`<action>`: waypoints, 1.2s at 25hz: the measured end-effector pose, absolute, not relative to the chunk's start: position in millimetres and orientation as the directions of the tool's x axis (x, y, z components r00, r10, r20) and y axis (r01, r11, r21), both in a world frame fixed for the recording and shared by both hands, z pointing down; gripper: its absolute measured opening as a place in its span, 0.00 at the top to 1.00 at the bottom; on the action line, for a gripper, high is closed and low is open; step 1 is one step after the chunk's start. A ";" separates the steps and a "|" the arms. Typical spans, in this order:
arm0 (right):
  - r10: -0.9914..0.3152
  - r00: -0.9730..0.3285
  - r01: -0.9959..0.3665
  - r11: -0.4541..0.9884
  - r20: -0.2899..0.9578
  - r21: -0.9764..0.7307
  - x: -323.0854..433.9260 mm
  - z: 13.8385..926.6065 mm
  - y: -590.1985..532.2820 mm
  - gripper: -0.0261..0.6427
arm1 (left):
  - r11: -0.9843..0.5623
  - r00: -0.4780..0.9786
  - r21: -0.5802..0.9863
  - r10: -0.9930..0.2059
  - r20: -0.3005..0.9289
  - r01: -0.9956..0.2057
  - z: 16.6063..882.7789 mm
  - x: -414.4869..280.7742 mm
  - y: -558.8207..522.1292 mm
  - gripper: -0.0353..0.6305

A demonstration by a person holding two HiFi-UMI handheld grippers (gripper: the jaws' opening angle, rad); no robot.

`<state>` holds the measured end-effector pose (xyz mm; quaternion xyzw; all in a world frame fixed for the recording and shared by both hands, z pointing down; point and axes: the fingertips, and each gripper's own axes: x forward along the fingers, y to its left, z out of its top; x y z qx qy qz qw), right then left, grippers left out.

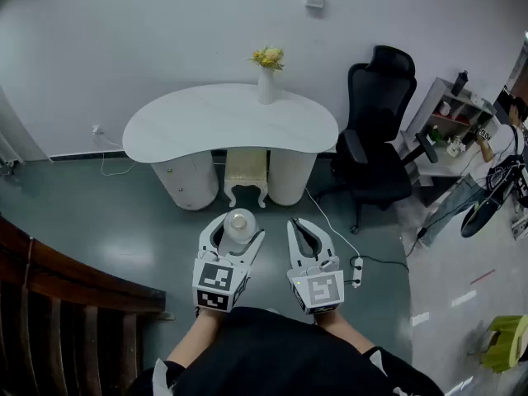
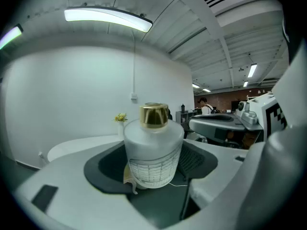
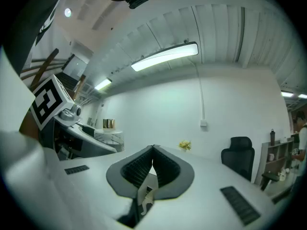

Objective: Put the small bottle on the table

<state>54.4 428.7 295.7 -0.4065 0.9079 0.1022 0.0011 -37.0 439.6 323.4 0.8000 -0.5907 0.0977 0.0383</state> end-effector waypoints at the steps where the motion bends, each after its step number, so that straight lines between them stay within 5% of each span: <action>1: -0.736 -0.671 -0.737 0.650 -0.087 0.185 57.5 295.3 427.0 0.93 | -0.299 0.283 -0.054 -0.938 0.202 -0.953 323.4 -33.5 437.9 0.45; 30: -0.752 -0.651 -0.757 0.637 -0.099 0.143 51.2 310.6 286.9 0.93 | -0.304 0.289 -0.042 -0.935 0.206 -0.952 339.6 -49.0 298.2 0.45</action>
